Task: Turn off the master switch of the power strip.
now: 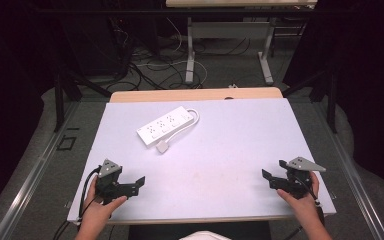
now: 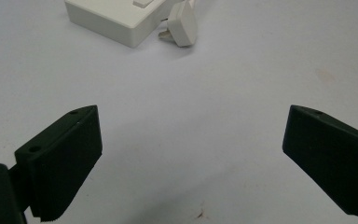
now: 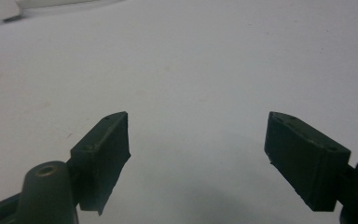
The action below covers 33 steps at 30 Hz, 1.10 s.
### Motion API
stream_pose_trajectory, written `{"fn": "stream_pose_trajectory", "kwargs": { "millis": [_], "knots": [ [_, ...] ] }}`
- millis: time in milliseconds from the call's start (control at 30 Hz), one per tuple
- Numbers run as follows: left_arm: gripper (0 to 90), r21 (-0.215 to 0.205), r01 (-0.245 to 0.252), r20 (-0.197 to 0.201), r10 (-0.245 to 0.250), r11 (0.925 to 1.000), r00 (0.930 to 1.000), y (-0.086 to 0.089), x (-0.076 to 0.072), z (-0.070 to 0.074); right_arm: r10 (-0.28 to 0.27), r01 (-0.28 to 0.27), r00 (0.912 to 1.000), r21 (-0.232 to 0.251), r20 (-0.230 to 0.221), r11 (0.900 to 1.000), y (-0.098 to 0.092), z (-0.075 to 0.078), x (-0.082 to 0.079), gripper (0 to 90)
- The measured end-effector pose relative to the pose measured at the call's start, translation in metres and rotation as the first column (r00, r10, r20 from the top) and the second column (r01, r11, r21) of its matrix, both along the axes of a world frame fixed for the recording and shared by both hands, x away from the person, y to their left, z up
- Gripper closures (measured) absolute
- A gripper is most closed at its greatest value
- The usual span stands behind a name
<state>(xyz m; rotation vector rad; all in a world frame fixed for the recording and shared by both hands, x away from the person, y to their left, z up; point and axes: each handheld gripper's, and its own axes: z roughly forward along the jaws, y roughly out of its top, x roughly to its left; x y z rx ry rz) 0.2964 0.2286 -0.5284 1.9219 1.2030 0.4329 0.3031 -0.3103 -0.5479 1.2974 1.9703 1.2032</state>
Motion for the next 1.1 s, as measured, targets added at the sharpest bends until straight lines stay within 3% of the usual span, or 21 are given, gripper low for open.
{"fn": "stream_pose_trajectory", "kwargs": {
  "millis": [333,500,633,733,900,1100],
  "knots": [
    [9.1,0.058,0.029,0.001,-0.029,0.9979,0.9996,-0.011,0.002,-0.004,0.007,-0.007,1.0,-0.001,0.001,1.0,0.001,-0.002,0.0,21.7],
    [9.4,0.037,0.036,-0.015,-0.036,0.9987,0.9992,-0.016,0.004,-0.004,0.009,-0.009,0.9999,0.003,-0.004,1.0,0.001,-0.002,0.0,21.7],
    [9.5,0.046,0.052,-0.018,-0.051,0.9976,0.9986,-0.021,0.006,-0.003,-0.004,0.004,0.9999,0.012,0.016,1.0,0.002,-0.004,0.002,21.7],
    [10.2,0.051,0.061,-0.022,-0.06,0.9968,0.998,-0.025,0.007,-0.002,0.011,-0.011,0.9999,0.003,-0.007,1.0,0.001,-0.003,0.001,21.7],
    [16.5,0.084,0.078,-0.009,-0.078,0.9934,0.9969,-0.03,0.009,-0.001,0.009,-0.009,0.9999,0.005,-0.006,1.0,0.001,-0.003,0.001,21.7],
    [16.8,0.085,0.087,-0.008,-0.087,0.9926,0.9962,-0.036,0.013,0.002,-0.006,0.006,0.9998,0.013,0.019,1.0,0.002,-0.004,0.002,21.7]
  ]
}}
